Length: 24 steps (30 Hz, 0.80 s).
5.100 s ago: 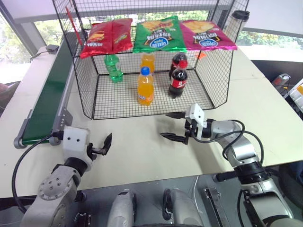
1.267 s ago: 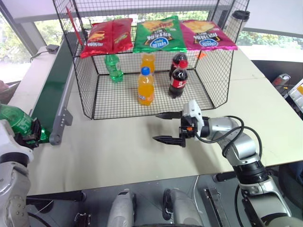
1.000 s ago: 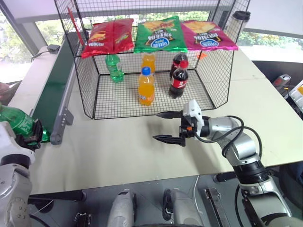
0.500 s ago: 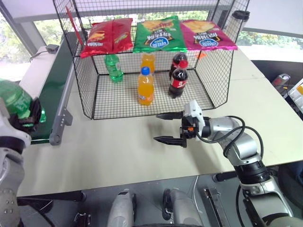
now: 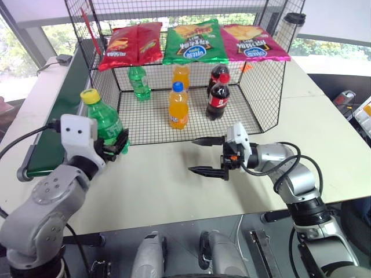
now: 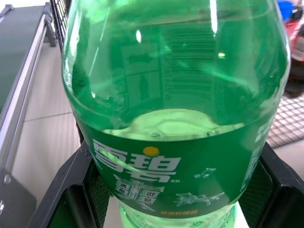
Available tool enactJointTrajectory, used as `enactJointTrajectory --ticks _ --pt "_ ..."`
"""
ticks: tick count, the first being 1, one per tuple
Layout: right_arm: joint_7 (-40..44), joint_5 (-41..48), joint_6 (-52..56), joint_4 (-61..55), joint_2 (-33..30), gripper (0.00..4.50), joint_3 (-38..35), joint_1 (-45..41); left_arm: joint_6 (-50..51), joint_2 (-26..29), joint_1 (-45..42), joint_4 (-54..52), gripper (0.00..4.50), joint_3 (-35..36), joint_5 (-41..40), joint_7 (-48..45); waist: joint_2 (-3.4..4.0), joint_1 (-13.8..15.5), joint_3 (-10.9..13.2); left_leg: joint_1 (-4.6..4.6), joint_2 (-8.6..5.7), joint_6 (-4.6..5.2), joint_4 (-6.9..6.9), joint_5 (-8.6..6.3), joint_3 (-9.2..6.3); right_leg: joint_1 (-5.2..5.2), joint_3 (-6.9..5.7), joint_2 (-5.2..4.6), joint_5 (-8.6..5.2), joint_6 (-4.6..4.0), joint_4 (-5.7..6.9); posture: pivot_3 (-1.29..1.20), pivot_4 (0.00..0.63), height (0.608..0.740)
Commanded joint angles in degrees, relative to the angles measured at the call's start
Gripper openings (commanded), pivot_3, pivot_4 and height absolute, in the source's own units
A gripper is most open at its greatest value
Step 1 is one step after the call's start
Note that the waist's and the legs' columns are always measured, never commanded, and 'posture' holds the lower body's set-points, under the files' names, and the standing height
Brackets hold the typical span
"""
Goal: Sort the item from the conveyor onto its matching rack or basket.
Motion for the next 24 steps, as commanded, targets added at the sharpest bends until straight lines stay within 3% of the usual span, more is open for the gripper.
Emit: enactJointTrajectory --ticks 1,10,24 --pt "-3.18 -1.08 -1.85 -0.09 1.45 4.50 -1.33 -1.27 -6.55 -1.70 -3.43 4.10 2.82 -4.37 4.98 -1.37 0.00 0.01 0.00 -0.01 0.00 0.00 0.00 0.00 0.01 0.00 0.00 0.00 0.00 0.01 -0.02 0.00 0.150 0.740" --pt "-9.81 -9.50 -6.49 6.11 2.61 4.50 0.30 -3.68 -18.83 -8.36 -14.21 23.35 2.82 -11.70 15.49 -3.29 0.00 -0.01 0.00 -0.08 -0.01 0.00 0.00 0.00 0.03 -0.06 -0.01 0.00 0.03 0.05 -0.01 0.00 0.150 0.740" --pt "-10.64 -11.39 -7.15 6.77 3.42 4.50 0.37 -3.67 -32.39 -12.83 -24.34 48.21 2.82 -10.14 24.08 -2.61 -0.01 -0.06 0.01 -0.08 0.00 0.01 -0.01 0.00 0.08 -0.08 -0.03 -0.01 0.04 0.08 -0.01 0.00 0.150 0.740"
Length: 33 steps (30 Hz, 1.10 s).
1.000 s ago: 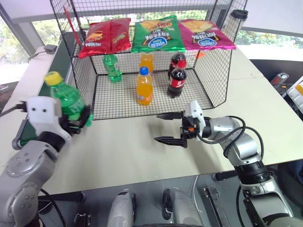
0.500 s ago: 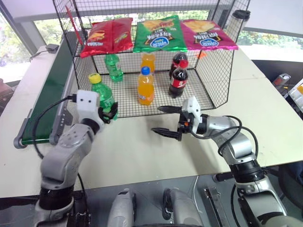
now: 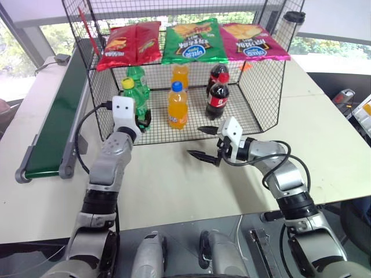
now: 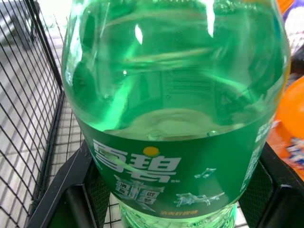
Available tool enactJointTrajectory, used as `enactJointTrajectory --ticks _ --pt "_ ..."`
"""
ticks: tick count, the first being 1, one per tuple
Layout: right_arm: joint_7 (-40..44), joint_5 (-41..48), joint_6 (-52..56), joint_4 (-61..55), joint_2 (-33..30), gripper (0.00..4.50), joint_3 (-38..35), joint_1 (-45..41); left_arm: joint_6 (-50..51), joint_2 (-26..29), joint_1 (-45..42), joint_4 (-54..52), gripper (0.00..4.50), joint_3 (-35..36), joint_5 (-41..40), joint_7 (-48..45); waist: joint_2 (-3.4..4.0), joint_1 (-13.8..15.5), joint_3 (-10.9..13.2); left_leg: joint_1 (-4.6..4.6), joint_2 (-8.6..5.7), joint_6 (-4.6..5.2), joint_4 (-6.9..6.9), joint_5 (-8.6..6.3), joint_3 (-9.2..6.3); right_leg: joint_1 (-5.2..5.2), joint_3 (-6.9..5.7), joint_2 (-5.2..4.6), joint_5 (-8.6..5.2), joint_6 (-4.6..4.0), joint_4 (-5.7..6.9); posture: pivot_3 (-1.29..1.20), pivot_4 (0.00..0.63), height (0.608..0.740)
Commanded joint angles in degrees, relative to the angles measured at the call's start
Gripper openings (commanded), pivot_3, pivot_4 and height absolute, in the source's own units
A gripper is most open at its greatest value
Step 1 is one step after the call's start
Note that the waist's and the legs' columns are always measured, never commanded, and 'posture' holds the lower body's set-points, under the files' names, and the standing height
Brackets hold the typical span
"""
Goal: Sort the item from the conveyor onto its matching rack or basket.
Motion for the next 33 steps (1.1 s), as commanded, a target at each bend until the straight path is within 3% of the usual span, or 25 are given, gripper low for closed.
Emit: enactJointTrajectory --ticks 1,2,4,6,17,27,33 --pt "0.12 0.28 -0.95 -1.30 0.21 4.50 -0.40 -0.87 -4.15 -0.59 -2.46 1.48 2.82 1.70 1.56 0.43 0.00 -0.01 0.00 0.00 0.00 0.00 0.00 0.00 0.00 0.00 0.00 0.00 0.00 0.00 0.00 0.00 0.150 0.740" --pt "0.15 0.29 -0.94 -1.32 0.22 4.50 -0.40 -0.90 -4.60 -0.83 -2.44 2.02 2.82 1.86 1.68 0.33 0.00 0.00 0.00 0.00 0.00 0.00 0.00 0.00 0.00 0.00 0.00 0.00 0.00 0.00 0.00 0.00 0.150 0.740" --pt "0.38 0.44 -0.83 -1.50 0.13 4.50 -0.41 -0.86 -5.22 -1.51 -1.84 1.79 3.86 2.37 1.10 -0.20 0.00 0.00 0.00 0.00 0.00 0.00 0.00 0.00 0.00 0.00 0.00 0.00 0.00 0.01 0.00 0.00 0.150 0.740" --pt "0.51 0.49 -0.79 -1.60 0.07 4.50 -0.43 -0.82 -5.25 -1.79 -1.37 1.30 4.41 2.55 0.98 -0.43 0.00 0.04 0.00 0.00 0.00 -0.01 0.00 0.00 0.00 0.00 0.00 -0.01 0.01 0.01 0.01 0.00 0.150 0.740" --pt "1.58 0.85 -0.68 -1.74 0.30 4.50 -0.36 -0.79 2.58 0.32 2.77 -12.07 4.41 3.50 0.49 -0.57 0.00 -0.09 0.00 0.02 0.01 -0.01 0.00 0.00 0.00 0.02 0.00 -0.02 0.02 0.02 0.03 0.00 0.150 0.740" --pt "1.84 1.35 -0.33 -2.00 0.36 4.50 -0.83 -0.31 20.96 7.33 19.16 -42.68 4.41 6.35 -4.81 -5.28 0.01 -0.05 0.00 0.04 0.03 -0.01 -0.01 0.00 -0.01 0.02 0.02 -0.03 0.01 0.02 0.05 0.00 0.150 0.740" --pt "2.25 2.16 0.20 -2.57 0.54 4.50 -0.85 0.61 27.03 6.48 27.68 -53.12 4.41 8.82 -7.67 -5.33 0.02 -0.07 0.00 0.05 0.02 -0.01 0.00 0.01 -0.05 0.03 0.03 -0.03 0.00 0.00 0.04 0.00 0.150 0.740"
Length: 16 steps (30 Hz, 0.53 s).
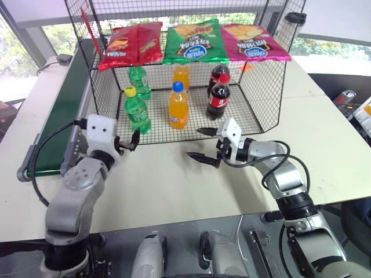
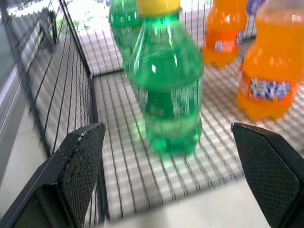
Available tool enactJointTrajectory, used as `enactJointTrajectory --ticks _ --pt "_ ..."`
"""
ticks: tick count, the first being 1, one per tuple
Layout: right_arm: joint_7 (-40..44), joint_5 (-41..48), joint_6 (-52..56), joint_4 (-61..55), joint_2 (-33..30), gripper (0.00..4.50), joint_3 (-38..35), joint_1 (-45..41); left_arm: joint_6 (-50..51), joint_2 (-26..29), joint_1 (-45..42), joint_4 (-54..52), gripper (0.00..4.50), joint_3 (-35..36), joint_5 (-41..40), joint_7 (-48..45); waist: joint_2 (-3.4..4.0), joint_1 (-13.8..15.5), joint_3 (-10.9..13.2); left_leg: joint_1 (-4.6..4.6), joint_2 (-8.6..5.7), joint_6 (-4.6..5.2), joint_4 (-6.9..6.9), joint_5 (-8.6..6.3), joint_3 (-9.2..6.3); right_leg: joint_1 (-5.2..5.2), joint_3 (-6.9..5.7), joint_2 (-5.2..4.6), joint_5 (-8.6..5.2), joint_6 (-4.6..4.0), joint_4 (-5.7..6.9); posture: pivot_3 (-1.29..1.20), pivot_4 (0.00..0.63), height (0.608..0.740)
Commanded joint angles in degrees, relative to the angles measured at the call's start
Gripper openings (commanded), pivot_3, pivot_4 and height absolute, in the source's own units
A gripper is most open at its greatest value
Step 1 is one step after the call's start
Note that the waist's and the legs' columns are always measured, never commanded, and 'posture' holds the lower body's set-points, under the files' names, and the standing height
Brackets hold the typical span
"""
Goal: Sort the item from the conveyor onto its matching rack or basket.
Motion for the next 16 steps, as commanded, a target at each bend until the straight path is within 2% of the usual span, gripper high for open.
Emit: enactJointTrajectory --ticks 1,8,16 --pt "0.50 1.71 0.09 -2.50 0.17 4.50 -0.80 0.38 2.99 -1.49 4.09 -7.89 4.41 2.54 -2.43 0.33 0.00 -0.04 0.00 0.00 0.00 0.00 0.00 0.00 -0.01 0.00 0.00 0.00 0.00 0.00 0.00 0.00 0.150 0.740" --pt "0.47 1.75 0.19 -2.48 0.45 4.50 -0.52 0.35 4.70 -5.25 9.86 -10.05 4.41 3.24 -4.13 1.16 0.00 0.00 0.00 0.02 0.00 0.00 0.01 0.00 -0.03 0.01 0.00 0.02 -0.01 -0.02 0.01 0.00 0.150 0.740" --pt "0.65 1.88 0.34 -2.60 0.43 4.50 -0.63 0.37 0.89 -6.23 14.90 -7.81 4.41 1.45 -2.46 0.66 0.00 -0.02 0.00 0.02 0.00 0.00 0.00 0.00 -0.03 0.00 0.01 0.02 -0.01 -0.03 0.00 0.00 0.150 0.740"
